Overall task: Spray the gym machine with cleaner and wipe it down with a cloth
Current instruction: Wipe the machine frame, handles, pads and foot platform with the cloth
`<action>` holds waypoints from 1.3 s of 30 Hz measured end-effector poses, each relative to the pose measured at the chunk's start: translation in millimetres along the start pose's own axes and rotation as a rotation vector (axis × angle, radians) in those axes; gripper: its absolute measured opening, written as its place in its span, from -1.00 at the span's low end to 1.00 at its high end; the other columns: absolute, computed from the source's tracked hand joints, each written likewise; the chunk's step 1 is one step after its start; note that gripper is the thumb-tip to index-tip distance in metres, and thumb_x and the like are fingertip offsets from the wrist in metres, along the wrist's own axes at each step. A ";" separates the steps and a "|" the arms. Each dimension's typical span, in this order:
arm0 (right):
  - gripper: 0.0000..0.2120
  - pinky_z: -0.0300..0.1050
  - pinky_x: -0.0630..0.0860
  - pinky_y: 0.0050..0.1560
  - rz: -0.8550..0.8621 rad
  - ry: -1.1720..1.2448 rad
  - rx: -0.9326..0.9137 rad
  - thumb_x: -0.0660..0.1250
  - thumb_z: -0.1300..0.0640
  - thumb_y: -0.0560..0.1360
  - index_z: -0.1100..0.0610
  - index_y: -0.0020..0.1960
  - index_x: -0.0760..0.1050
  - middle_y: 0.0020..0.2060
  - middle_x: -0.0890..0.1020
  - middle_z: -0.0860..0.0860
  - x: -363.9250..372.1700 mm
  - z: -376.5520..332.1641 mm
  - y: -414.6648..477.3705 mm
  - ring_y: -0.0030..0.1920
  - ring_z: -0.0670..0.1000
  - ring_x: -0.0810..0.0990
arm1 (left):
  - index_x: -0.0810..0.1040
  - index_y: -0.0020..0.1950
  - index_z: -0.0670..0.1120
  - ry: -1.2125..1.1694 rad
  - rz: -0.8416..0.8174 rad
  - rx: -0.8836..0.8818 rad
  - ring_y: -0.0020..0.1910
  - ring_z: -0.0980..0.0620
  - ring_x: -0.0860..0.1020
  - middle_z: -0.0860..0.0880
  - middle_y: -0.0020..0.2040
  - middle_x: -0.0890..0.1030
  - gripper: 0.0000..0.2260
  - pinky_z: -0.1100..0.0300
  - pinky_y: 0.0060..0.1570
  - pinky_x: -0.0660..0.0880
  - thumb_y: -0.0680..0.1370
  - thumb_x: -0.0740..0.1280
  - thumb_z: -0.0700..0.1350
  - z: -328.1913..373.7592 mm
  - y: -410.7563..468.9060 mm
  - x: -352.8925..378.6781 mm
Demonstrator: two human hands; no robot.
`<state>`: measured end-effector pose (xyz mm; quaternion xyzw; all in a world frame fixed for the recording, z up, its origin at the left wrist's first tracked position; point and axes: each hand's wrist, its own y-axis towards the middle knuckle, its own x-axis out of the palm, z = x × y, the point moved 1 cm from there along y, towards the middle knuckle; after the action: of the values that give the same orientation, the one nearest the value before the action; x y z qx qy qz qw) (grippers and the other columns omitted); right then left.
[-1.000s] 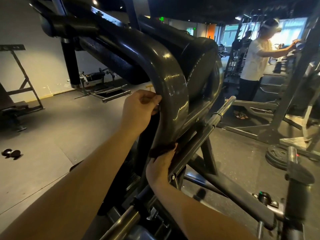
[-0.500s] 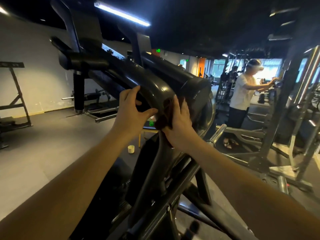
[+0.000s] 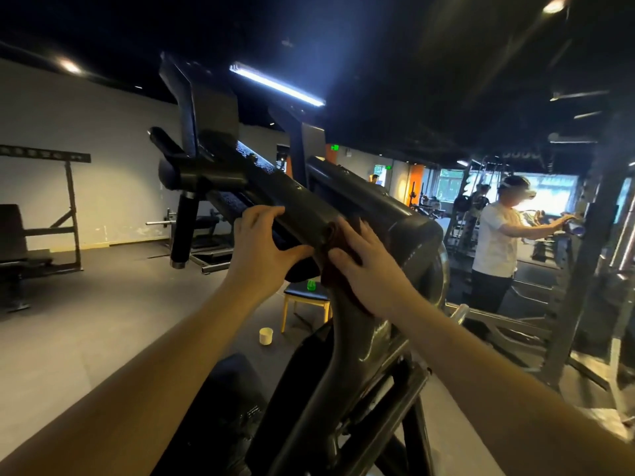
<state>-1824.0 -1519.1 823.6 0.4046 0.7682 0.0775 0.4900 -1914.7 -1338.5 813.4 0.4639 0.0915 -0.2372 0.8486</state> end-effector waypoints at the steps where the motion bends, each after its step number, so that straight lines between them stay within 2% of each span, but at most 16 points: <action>1: -0.42 0.31 0.05 0.60 -0.050 -0.014 0.000 0.19 -0.16 0.68 -0.28 0.64 0.07 0.64 0.11 -0.12 -6.1 -8.2 16.1 0.64 0.06 0.07 | 0.38 0.48 0.00 0.023 -0.019 -0.026 0.42 -0.09 0.34 0.00 0.44 0.33 -0.26 -0.06 0.46 0.35 0.39 0.59 0.13 -1.2 5.1 -1.8; 3: -0.48 0.18 0.23 0.53 -0.145 0.021 0.014 0.21 -0.16 0.68 -0.24 0.61 0.19 0.56 0.29 -0.08 -14.1 -25.6 48.7 0.46 0.05 0.36 | 0.33 0.54 -0.01 0.051 -0.055 -0.062 0.48 -0.10 0.28 -0.02 0.47 0.30 -0.16 -0.12 0.50 0.30 0.36 0.61 0.17 -2.1 12.7 -4.2; 5: -0.55 -0.01 0.36 0.31 -0.201 0.074 0.044 0.22 -0.13 0.68 -0.18 0.56 0.34 0.36 0.48 -0.04 -16.7 -42.9 77.8 0.14 -0.07 0.51 | 0.30 0.55 -0.01 0.047 -0.068 -0.082 0.48 -0.09 0.27 -0.01 0.46 0.28 -0.10 -0.16 0.51 0.30 0.33 0.62 0.19 -1.6 15.9 -5.4; 9: -0.56 -0.01 0.48 0.25 -0.230 0.067 0.065 0.25 -0.15 0.67 -0.15 0.53 0.40 0.25 0.61 0.02 -14.1 -54.3 101.5 0.07 -0.01 0.61 | 0.30 0.56 -0.02 0.011 -0.090 -0.078 0.46 -0.08 0.29 -0.01 0.43 0.27 -0.09 -0.18 0.50 0.31 0.32 0.63 0.18 -0.9 15.7 -7.8; 11: -0.56 -0.07 0.40 0.23 -0.210 0.055 0.041 0.24 -0.12 0.68 -0.17 0.55 0.37 0.28 0.54 -0.09 -14.3 -52.0 88.0 0.10 -0.07 0.55 | 0.30 0.57 -0.03 0.013 -0.085 -0.069 0.46 -0.07 0.28 -0.02 0.44 0.27 -0.08 -0.16 0.51 0.29 0.33 0.63 0.17 -1.9 14.7 -7.7; 13: -0.50 -0.09 0.30 0.36 -0.179 0.009 -0.021 0.25 -0.08 0.68 -0.20 0.60 0.25 0.36 0.37 -0.20 -14.4 -43.9 59.1 0.27 -0.09 0.44 | 0.28 0.58 -0.05 -0.002 -0.075 -0.064 0.47 -0.06 0.27 -0.02 0.45 0.25 -0.08 -0.12 0.53 0.27 0.34 0.63 0.14 -3.3 14.8 -6.3; 16: -0.44 0.00 0.06 0.60 -0.063 0.009 -0.074 0.26 -0.03 0.69 -0.23 0.63 0.16 0.50 0.13 -0.33 -11.9 -25.2 9.8 0.58 -0.07 0.16 | 0.19 0.63 -0.09 -0.001 -0.114 -0.044 0.50 -0.05 0.21 -0.02 0.50 0.19 -0.05 0.00 0.56 0.21 0.38 0.63 0.07 -5.8 12.6 -4.5; 19: -0.40 0.09 -0.05 0.65 -0.012 0.018 -0.049 0.28 -0.05 0.67 -0.25 0.63 0.12 0.48 0.04 -0.36 -9.1 -13.4 -9.6 0.66 -0.05 -0.06 | 0.20 0.64 -0.09 0.032 -0.103 -0.006 0.52 -0.06 0.19 -0.04 0.51 0.19 -0.11 0.01 0.56 0.18 0.44 0.60 -0.01 -14.2 12.5 -3.9; 22: -0.33 0.33 0.04 0.61 -0.025 -0.142 -0.049 0.30 -0.22 0.61 -0.29 0.63 0.07 0.65 0.06 -0.15 -2.8 -21.0 16.9 0.66 0.06 -0.02 | 0.35 0.57 -0.10 -0.010 -0.042 0.024 0.46 -0.06 0.26 -0.06 0.45 0.29 -0.33 0.02 0.53 0.25 0.52 0.53 -0.11 -21.4 18.3 -7.6; 24: -0.30 0.41 0.22 0.50 -0.052 -0.221 -0.038 0.25 -0.38 0.51 -0.33 0.59 0.10 0.59 0.24 -0.03 1.1 -31.4 46.4 0.58 0.18 0.21 | 0.42 0.53 -0.09 -0.010 -0.032 0.048 0.42 -0.06 0.30 -0.05 0.41 0.34 -0.47 0.02 0.49 0.31 0.58 0.46 -0.16 -23.5 23.1 -12.5; 26: -0.29 0.36 0.38 0.41 -0.095 -0.249 -0.001 0.25 -0.41 0.48 -0.31 0.57 0.15 0.45 0.41 0.02 0.8 -46.2 73.0 0.42 0.19 0.44 | 0.46 0.50 -0.06 0.069 -0.036 0.070 0.43 -0.06 0.30 -0.04 0.40 0.40 -0.55 0.04 0.47 0.30 0.61 0.42 -0.16 -24.9 27.6 -20.1; 28: -0.32 0.28 0.43 0.40 -0.159 -0.277 0.010 0.31 -0.29 0.55 -0.23 0.60 0.17 0.39 0.48 0.07 0.1 -56.4 89.0 0.36 0.19 0.50 | 0.54 0.42 0.00 0.213 0.022 0.094 0.44 -0.07 0.33 -0.01 0.36 0.48 -0.63 -0.04 0.47 0.29 0.60 0.42 -0.11 -24.8 34.1 -32.2; 30: -0.28 0.32 0.36 0.47 -0.141 -0.398 -0.019 0.33 -0.22 0.59 -0.20 0.63 0.06 0.49 0.38 0.10 3.3 -58.8 80.2 0.46 0.23 0.40 | 0.60 0.31 0.02 0.350 0.144 0.098 0.44 -0.11 0.36 -0.01 0.31 0.54 -0.71 -0.12 0.47 0.25 0.59 0.43 -0.04 -22.5 43.5 -49.3; 32: -0.23 0.38 0.19 0.55 -0.089 -0.580 -0.085 0.33 -0.18 0.61 -0.23 0.65 -0.06 0.62 0.13 0.11 9.5 -54.2 50.1 0.60 0.29 0.14 | 0.61 0.30 0.01 0.450 0.251 0.080 0.45 -0.15 0.33 -0.04 0.34 0.53 -0.72 -0.14 0.47 0.24 0.60 0.43 0.00 -21.1 52.7 -67.9; 35: -0.22 0.37 0.00 0.59 -0.099 -0.734 -0.136 0.30 -0.14 0.64 -0.29 0.64 -0.16 0.66 -0.21 0.10 16.5 -43.3 18.1 0.65 0.29 -0.17 | 0.58 0.35 -0.02 0.598 0.311 0.038 0.48 -0.19 0.26 -0.08 0.41 0.46 -0.65 -0.15 0.47 0.21 0.59 0.42 0.04 -26.7 65.8 -91.2; 39: -0.22 0.35 0.00 0.58 -0.141 -0.743 -0.151 0.32 -0.12 0.63 -0.28 0.64 -0.13 0.66 -0.19 0.09 11.9 -56.5 39.3 0.65 0.28 -0.14 | 0.58 0.36 -0.04 0.667 0.287 -0.019 0.45 -0.18 0.29 -0.10 0.40 0.48 -0.65 -0.13 0.44 0.23 0.62 0.38 0.08 -40.3 79.7 -105.3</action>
<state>-1850.9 -1469.2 864.4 0.3138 0.5562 -0.0519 0.7678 -1965.0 -1235.1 889.9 0.5158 0.2995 0.0494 0.8011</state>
